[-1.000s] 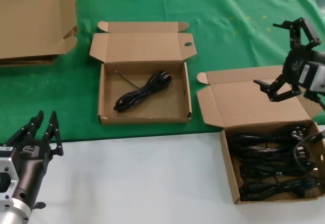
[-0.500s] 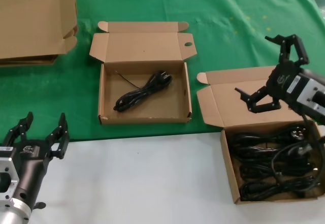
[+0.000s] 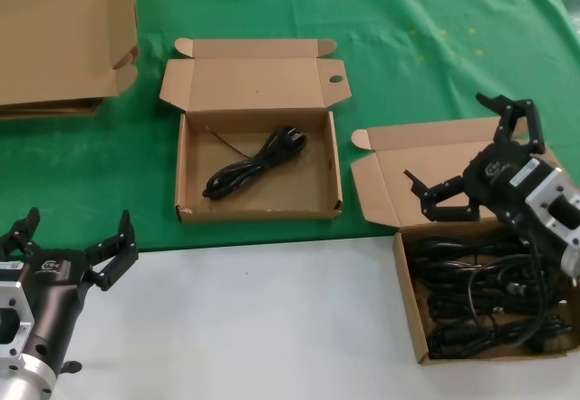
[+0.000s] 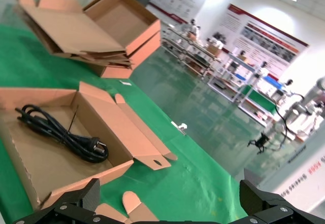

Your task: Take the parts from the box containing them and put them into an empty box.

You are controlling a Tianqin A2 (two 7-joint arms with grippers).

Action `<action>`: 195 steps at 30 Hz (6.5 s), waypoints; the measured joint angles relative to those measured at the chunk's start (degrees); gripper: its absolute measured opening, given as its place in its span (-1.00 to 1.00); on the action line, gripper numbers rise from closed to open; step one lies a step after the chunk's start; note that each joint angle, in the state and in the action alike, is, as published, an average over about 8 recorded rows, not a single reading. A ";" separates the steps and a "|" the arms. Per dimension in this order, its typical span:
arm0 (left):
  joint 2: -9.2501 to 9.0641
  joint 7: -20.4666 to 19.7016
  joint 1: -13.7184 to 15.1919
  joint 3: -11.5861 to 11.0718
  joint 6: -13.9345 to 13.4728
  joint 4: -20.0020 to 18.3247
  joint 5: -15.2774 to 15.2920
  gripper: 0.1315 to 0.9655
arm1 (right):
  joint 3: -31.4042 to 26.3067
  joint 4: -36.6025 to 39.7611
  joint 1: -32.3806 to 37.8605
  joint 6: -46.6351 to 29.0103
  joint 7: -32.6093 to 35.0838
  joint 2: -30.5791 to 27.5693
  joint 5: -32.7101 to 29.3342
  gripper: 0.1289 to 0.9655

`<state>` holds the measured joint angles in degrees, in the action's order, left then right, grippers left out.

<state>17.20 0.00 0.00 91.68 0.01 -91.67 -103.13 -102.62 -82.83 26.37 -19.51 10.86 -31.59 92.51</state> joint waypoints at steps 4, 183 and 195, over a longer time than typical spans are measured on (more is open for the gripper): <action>0.00 -0.01 0.00 0.00 0.00 0.00 0.00 0.55 | 1.06 -0.85 -2.55 1.90 -1.06 1.39 1.03 1.00; -0.01 0.00 0.00 0.00 -0.01 0.00 0.00 1.00 | 10.28 -8.30 -24.77 18.33 -10.21 13.53 9.98 1.00; -0.01 -0.03 0.00 0.00 -0.01 0.00 0.00 1.00 | 10.28 -8.30 -24.77 18.33 -10.21 13.53 9.98 1.00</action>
<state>17.19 -0.03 0.00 91.67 0.00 -91.67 -103.13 -92.34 -91.14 1.60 -1.18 0.66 -18.06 102.49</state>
